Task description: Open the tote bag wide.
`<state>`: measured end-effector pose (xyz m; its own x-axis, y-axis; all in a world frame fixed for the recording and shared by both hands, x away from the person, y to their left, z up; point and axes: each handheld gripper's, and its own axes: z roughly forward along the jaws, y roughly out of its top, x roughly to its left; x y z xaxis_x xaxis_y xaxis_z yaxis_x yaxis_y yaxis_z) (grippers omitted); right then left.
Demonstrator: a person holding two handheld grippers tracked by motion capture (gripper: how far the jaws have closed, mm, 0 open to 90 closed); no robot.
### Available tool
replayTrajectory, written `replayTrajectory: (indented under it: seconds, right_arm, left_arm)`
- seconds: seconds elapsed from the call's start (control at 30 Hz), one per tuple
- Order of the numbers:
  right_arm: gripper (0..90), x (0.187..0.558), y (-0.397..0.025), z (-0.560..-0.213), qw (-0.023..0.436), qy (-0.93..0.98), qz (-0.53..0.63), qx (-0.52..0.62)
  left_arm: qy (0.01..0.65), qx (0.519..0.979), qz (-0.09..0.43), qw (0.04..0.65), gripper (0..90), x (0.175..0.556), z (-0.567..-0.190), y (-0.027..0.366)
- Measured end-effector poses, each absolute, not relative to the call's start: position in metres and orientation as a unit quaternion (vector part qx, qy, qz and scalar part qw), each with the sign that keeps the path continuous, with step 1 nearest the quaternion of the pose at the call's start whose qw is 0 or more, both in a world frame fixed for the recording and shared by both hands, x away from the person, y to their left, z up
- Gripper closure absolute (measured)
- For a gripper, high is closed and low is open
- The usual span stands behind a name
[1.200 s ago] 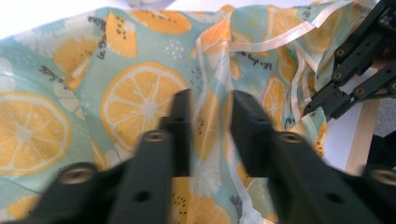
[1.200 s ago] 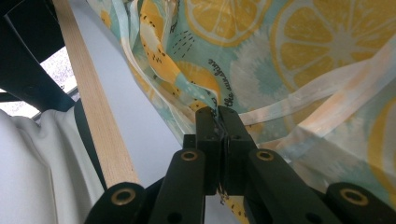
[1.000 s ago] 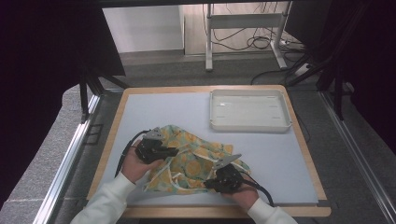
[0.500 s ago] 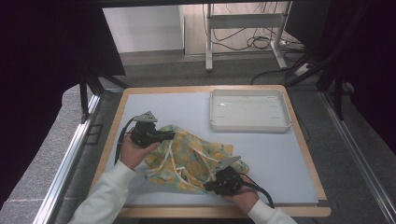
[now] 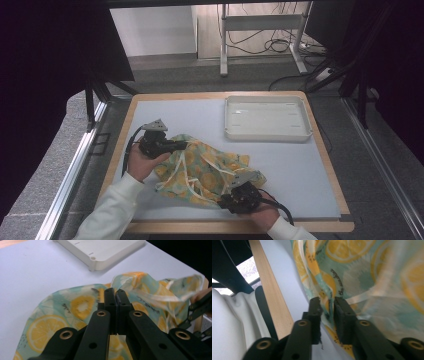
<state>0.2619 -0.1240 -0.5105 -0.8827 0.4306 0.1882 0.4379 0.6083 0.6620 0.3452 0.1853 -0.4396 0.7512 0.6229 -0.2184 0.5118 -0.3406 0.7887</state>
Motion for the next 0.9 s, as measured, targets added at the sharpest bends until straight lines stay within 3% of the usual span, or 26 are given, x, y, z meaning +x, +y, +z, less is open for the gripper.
replayTrajectory:
  seconds: [0.03, 0.2, 0.4, 0.63, 0.73, 0.8, 0.83, 0.9]
  right_arm:
    - [67.4, 0.262, -0.124, -0.51, 0.005, -0.897, -0.37, -0.242]
    - [49.6, 0.254, -0.143, -0.47, -0.05, -0.868, -0.423, -0.257]
    - [39.2, 0.269, -0.151, -0.436, -0.107, -0.847, -0.44, -0.278]
    - [32.5, 0.322, -0.124, -0.426, -0.104, -0.867, -0.403, -0.273]
    - [40.9, 0.339, -0.109, -0.435, -0.089, -0.88, -0.382, -0.267]
    - [61.2, 0.345, -0.103, -0.442, -0.066, -0.888, -0.376, -0.258]
    - [61.2, 0.345, -0.103, -0.442, -0.066, -0.888, -0.376, -0.258]
    - [75.4, 0.344, -0.105, -0.443, -0.054, -0.886, -0.384, -0.254]
  left_arm:
    - [0.345, 0.817, 0.06, 0.457, 90.0, 0.344, -0.439, 0.185]
    - [0.346, 0.818, 0.056, 0.456, 90.0, 0.344, -0.441, 0.186]
    - [0.345, 0.82, 0.054, 0.454, 90.0, 0.344, -0.442, 0.185]
    - [0.342, 0.82, 0.048, 0.456, 90.0, 0.345, -0.443, 0.185]
    - [0.339, 0.82, 0.048, 0.458, 90.0, 0.344, -0.442, 0.185]
    - [0.338, 0.82, 0.046, 0.46, 90.0, 0.342, -0.442, 0.186]
    - [0.339, 0.819, 0.045, 0.461, 90.0, 0.341, -0.442, 0.187]
    - [0.338, 0.819, 0.042, 0.461, 90.0, 0.341, -0.444, 0.188]
